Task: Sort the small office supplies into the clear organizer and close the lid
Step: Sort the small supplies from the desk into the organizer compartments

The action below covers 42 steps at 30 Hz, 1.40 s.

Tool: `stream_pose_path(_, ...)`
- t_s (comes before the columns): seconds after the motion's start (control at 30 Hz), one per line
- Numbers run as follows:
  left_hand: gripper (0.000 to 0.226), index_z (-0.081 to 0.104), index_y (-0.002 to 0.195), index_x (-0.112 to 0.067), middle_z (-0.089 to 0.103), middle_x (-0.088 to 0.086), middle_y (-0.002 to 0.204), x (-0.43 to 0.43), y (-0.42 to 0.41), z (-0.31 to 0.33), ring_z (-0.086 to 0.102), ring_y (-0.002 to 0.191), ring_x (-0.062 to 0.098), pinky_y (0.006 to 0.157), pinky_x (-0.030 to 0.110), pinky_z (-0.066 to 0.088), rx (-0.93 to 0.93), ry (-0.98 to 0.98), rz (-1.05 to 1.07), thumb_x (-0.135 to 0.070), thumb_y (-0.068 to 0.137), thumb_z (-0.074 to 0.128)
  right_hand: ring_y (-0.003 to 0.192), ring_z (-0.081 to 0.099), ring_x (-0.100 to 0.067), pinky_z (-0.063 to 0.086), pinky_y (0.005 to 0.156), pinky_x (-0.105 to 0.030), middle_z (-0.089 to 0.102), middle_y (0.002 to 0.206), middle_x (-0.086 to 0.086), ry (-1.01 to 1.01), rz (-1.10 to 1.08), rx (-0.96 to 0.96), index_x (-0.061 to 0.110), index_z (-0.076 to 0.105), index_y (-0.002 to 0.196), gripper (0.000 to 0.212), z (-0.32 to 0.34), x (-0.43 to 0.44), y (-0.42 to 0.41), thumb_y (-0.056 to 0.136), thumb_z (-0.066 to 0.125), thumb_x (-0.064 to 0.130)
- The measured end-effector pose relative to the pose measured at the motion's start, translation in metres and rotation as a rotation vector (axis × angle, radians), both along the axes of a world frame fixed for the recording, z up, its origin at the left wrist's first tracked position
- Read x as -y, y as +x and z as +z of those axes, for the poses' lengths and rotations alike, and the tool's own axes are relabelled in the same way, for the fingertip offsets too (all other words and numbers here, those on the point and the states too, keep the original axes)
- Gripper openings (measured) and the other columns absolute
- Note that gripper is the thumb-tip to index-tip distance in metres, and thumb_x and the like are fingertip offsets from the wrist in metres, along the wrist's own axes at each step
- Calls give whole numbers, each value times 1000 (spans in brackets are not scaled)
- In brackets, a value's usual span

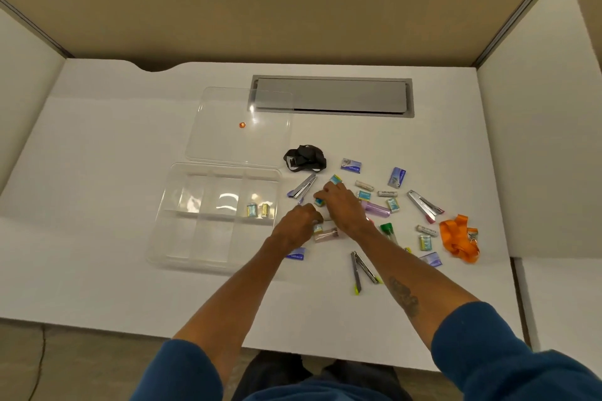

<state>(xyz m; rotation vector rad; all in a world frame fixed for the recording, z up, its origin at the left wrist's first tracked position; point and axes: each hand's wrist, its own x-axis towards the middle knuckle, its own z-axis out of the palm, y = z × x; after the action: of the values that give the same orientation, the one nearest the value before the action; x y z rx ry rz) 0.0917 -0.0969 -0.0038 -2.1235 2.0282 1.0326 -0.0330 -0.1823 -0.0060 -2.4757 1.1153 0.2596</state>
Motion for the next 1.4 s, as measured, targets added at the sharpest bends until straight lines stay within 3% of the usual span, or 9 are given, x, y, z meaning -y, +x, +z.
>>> stream_pose_path(0.3,40,60,132,-15,53,9,137,0,1,-3,53,121,24,105,30,45,-28,42,-112,-11,92,64,131,42,-23,41,107,-35,46,143,-7,0,-12,-16,14,48,137,47,-2,1,7,93,63,15)
stream_pose_path(0.43,38,60,131,-13,55,10,133,1,1,2,54,118,27,102,35,46,-14,6,-113,-6,95,57,125,45,-21,42,101,-34,51,137,-6,-39,-161,62,15,50,132,38,-4,-4,2,96,55,23)
stream_pose_path(0.53,40,60,130,-11,57,12,130,3,9,13,55,117,29,99,36,48,-24,-90,-57,-2,92,56,115,51,-20,44,98,-34,55,128,-7,-46,-274,193,14,53,127,36,1,-9,7,95,55,32)
stream_pose_path(0.7,38,59,129,-15,57,8,129,1,43,29,54,111,26,96,35,46,52,-284,123,-11,91,57,113,54,-20,48,94,-31,57,122,-6,66,-512,428,13,55,124,37,21,-8,44,93,63,31)
stream_pose_path(0.83,36,59,129,-16,57,5,130,-10,77,35,55,112,24,94,36,44,105,-367,356,-17,92,58,110,54,-20,48,89,-28,59,119,-8,87,-454,529,11,58,119,33,31,-19,79,91,66,28)
stream_pose_path(1.03,39,55,132,-16,51,6,137,-28,106,29,52,120,23,102,37,42,138,-244,477,-26,95,60,115,53,-20,44,97,-32,60,122,-7,161,-303,449,12,59,122,37,26,-41,111,93,63,34)
stream_pose_path(1.13,39,55,133,-18,48,4,140,-34,109,26,50,124,24,102,40,40,162,-223,466,-27,95,58,113,53,-18,45,95,-32,62,120,-3,165,-264,442,15,60,123,38,25,-46,110,94,60,40)
stream_pose_path(1.27,35,57,130,-19,52,3,136,-29,101,26,51,120,23,100,39,38,173,-316,471,-19,95,53,106,58,-21,47,93,-34,65,113,-7,96,-425,546,11,63,118,29,24,-36,88,96,59,29)
stream_pose_path(1.4,32,58,128,-23,56,-2,133,-2,75,27,53,118,20,98,37,35,186,-391,371,-20,97,50,111,56,-26,45,95,-40,63,119,-8,-33,-602,369,12,61,119,25,16,-8,38,98,50,19)
